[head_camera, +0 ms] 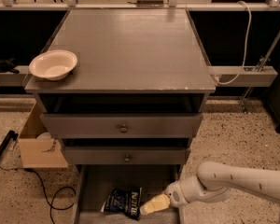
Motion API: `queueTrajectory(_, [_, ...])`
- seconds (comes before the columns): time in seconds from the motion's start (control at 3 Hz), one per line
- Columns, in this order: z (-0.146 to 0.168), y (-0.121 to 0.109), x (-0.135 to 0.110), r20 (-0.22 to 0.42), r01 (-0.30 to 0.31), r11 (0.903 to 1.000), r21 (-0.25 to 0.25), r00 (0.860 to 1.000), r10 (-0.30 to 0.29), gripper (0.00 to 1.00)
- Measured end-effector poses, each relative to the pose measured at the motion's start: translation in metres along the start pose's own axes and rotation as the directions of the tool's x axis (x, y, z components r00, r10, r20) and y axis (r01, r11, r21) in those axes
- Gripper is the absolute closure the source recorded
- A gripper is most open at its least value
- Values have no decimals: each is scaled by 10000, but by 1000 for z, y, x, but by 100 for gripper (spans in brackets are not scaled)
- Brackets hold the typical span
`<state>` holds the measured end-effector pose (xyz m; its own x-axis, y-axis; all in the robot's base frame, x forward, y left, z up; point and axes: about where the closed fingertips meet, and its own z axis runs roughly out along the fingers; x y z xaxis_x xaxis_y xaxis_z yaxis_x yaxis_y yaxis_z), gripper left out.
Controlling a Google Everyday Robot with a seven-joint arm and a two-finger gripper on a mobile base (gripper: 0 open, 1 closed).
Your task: Pick blue chip bag from bottom drawer and place on counter
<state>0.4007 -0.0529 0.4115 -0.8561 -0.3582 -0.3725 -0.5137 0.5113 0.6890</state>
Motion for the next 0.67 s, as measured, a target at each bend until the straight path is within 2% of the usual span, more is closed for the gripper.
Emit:
queueTrajectory(0.33, [11,-2,0,1089,-435,9990,128,9932,419,0])
queueTrajectory(0.67, [-6,-12,6,2619,-998,9932,607,9617,807,0])
